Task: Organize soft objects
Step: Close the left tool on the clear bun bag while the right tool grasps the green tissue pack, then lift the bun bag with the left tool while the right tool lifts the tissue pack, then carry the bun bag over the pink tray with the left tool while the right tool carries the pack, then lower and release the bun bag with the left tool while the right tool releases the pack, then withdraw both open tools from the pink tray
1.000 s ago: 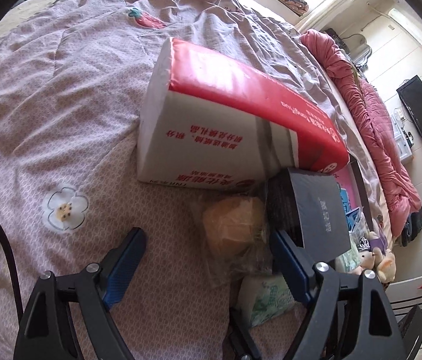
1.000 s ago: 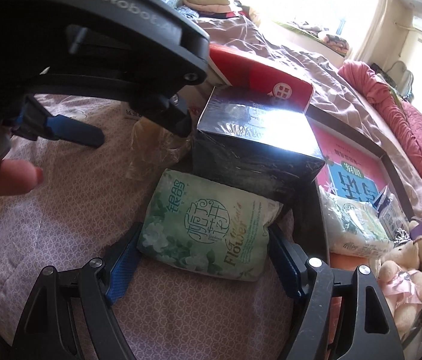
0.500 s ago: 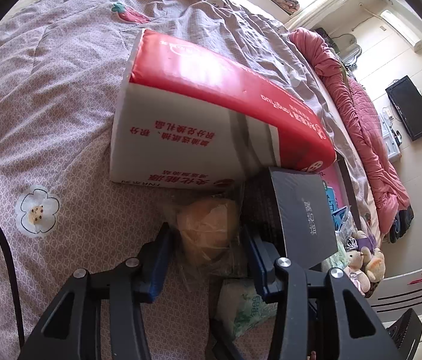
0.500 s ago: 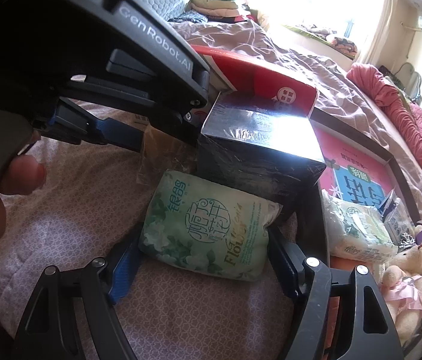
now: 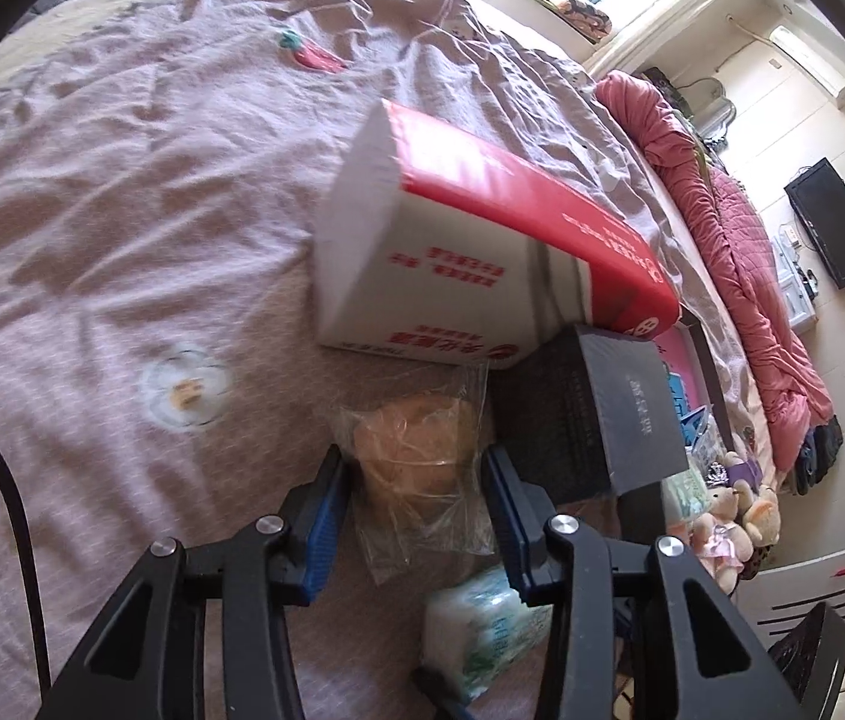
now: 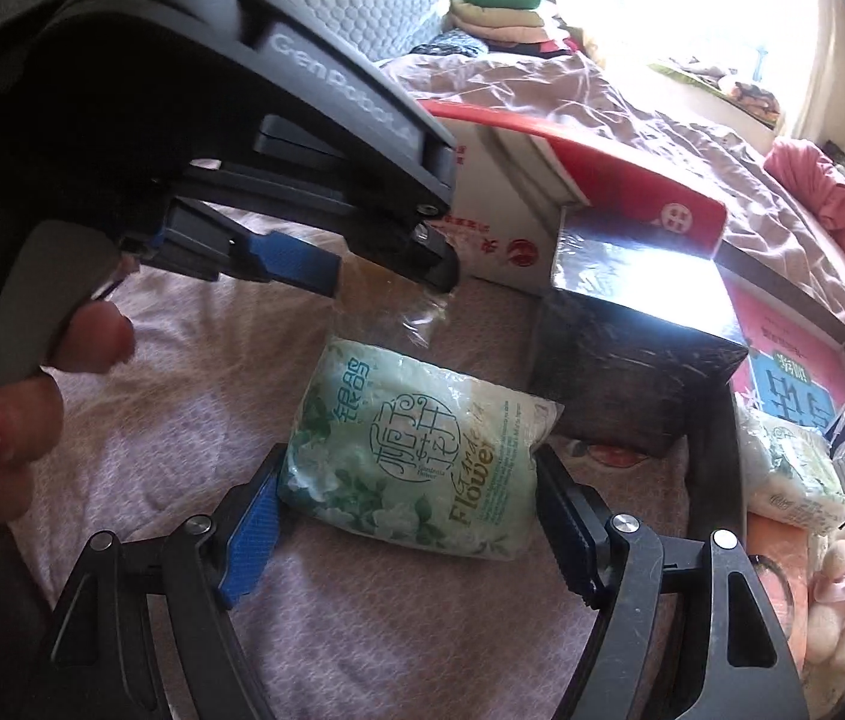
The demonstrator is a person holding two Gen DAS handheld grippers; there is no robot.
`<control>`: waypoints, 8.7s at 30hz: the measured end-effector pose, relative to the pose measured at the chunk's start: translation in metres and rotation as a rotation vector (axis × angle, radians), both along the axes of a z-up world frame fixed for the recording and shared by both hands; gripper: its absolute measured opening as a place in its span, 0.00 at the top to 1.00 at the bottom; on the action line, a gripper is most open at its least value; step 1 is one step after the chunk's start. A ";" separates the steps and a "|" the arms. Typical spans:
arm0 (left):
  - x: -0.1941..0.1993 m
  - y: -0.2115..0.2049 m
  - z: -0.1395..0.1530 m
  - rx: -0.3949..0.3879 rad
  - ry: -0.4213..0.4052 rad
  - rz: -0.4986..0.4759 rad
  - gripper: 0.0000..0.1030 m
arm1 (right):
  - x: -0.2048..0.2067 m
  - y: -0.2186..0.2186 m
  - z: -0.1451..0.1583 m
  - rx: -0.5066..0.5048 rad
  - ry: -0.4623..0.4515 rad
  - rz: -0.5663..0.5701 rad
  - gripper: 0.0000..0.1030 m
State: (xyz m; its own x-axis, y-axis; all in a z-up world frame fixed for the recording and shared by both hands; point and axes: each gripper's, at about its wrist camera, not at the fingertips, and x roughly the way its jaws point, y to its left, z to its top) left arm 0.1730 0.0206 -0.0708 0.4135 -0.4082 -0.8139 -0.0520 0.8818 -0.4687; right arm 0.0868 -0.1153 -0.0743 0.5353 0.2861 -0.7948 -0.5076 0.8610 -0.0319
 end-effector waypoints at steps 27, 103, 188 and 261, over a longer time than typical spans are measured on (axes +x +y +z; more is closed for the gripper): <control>-0.069 -0.018 0.045 0.205 -0.058 -0.013 0.57 | -0.016 -0.057 0.044 0.031 -0.067 -0.177 0.24; -0.079 -0.216 0.083 0.286 -0.183 -0.343 0.57 | -0.051 -0.246 0.115 0.125 -0.165 -0.555 0.24; -0.029 -0.236 0.039 0.217 0.009 -0.369 0.50 | -0.012 -0.225 0.053 -0.102 -0.094 -0.363 0.21; -0.055 -0.207 0.090 0.176 -0.102 -0.318 0.30 | -0.030 -0.251 0.103 0.099 -0.215 -0.437 0.17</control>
